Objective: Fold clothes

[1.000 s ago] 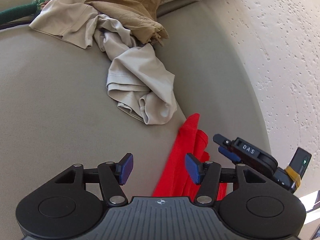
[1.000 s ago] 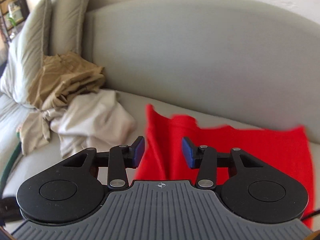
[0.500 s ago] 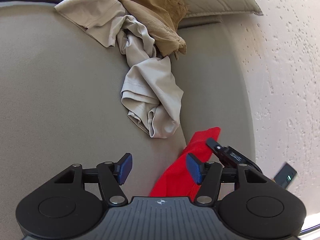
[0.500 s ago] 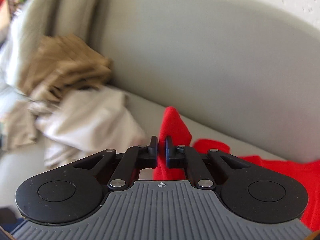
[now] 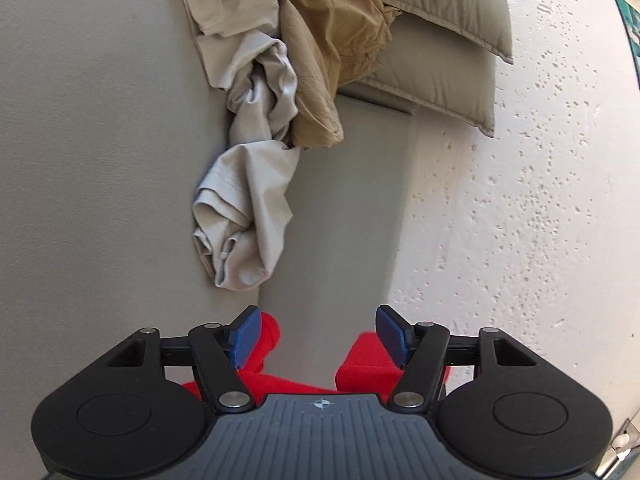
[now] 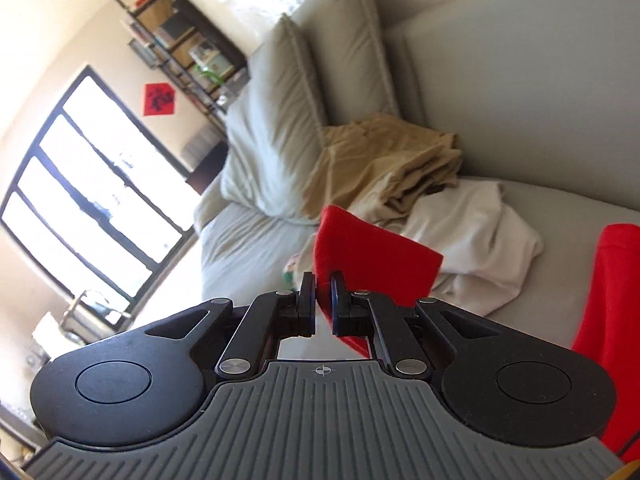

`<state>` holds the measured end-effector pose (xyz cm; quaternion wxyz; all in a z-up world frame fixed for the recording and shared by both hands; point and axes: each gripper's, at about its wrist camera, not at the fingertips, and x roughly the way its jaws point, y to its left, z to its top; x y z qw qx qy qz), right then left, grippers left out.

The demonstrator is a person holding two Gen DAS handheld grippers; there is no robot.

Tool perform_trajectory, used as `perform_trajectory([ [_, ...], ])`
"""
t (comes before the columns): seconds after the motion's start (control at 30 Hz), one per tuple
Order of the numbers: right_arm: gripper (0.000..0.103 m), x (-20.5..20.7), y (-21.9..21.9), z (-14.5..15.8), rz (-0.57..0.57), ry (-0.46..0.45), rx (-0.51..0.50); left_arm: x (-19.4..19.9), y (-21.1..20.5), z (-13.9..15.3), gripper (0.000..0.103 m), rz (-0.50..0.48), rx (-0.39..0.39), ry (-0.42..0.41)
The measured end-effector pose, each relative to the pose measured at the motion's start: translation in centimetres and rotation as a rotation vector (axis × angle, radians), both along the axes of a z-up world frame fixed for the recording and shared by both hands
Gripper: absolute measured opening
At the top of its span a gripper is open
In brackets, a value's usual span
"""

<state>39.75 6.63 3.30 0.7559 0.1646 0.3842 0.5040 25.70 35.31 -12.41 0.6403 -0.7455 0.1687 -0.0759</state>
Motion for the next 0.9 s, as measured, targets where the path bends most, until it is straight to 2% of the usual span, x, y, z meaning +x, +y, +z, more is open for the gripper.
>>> perform_trajectory([
  [0.07, 0.007, -1.5, -0.1, 1.1, 0.063, 0.001, 0.035, 0.1, -0.2, 0.0, 0.074, 0.001, -0.040, -0.055],
  [0.13, 0.007, -3.0, -0.5, 2.2, 0.119, 0.003, 0.078, 0.3, -0.6, -0.5, 0.078, -0.007, -0.133, -0.133],
  [0.2, 0.007, -3.8, -0.8, 2.8, 0.141, 0.000, 0.101, 0.8, -1.3, -1.2, 0.078, -0.027, -0.262, -0.240],
  [0.27, 0.007, -3.4, -1.1, 2.4, 0.115, 0.032, 0.092, 1.4, -1.9, -0.7, 0.076, -0.070, -0.331, -0.384],
  [0.33, 0.007, -2.7, -1.5, 1.6, 0.080, 0.073, 0.077, 1.5, -2.4, 0.9, 0.072, -0.119, -0.294, -0.482],
  [0.37, 0.007, -2.3, -1.7, 1.2, 0.054, 0.092, 0.067, 1.4, -2.5, 1.5, 0.068, -0.125, -0.268, -0.499],
  [0.43, 0.007, -1.3, -2.5, 0.3, -0.006, 0.127, 0.058, 1.4, -3.0, 2.5, 0.067, -0.141, -0.231, -0.515],
  [0.53, 0.008, -0.4, -3.7, -0.4, -0.077, 0.178, 0.079, 1.8, -3.6, 2.0, 0.069, -0.160, -0.242, -0.437],
  [0.63, 0.008, -0.4, -3.8, -0.4, -0.103, 0.182, 0.064, 2.2, -3.8, 1.3, 0.069, -0.170, -0.253, -0.355],
  [0.73, 0.008, -0.6, -3.4, -0.5, -0.095, 0.171, 0.027, 2.6, -3.8, 1.9, 0.050, -0.191, -0.197, -0.347],
  [0.8, 0.008, -0.8, -3.2, -0.5, -0.088, 0.161, 0.007, 2.5, -4.0, 2.0, 0.022, -0.206, -0.156, -0.329],
  [0.83, 0.008, -0.9, -3.1, -0.5, -0.091, 0.155, 0.000, 2.5, -4.0, 2.0, 0.015, -0.209, -0.134, -0.317],
  [0.87, 0.008, -1.0, -3.1, -0.5, -0.095, 0.149, -0.005, 2.4, -3.9, 2.1, 0.001, -0.206, -0.105, -0.303],
  [0.9, 0.008, -1.1, -3.1, -0.4, -0.103, 0.139, -0.011, 2.3, -3.7, 2.4, 0.000, -0.199, -0.073, -0.294],
])
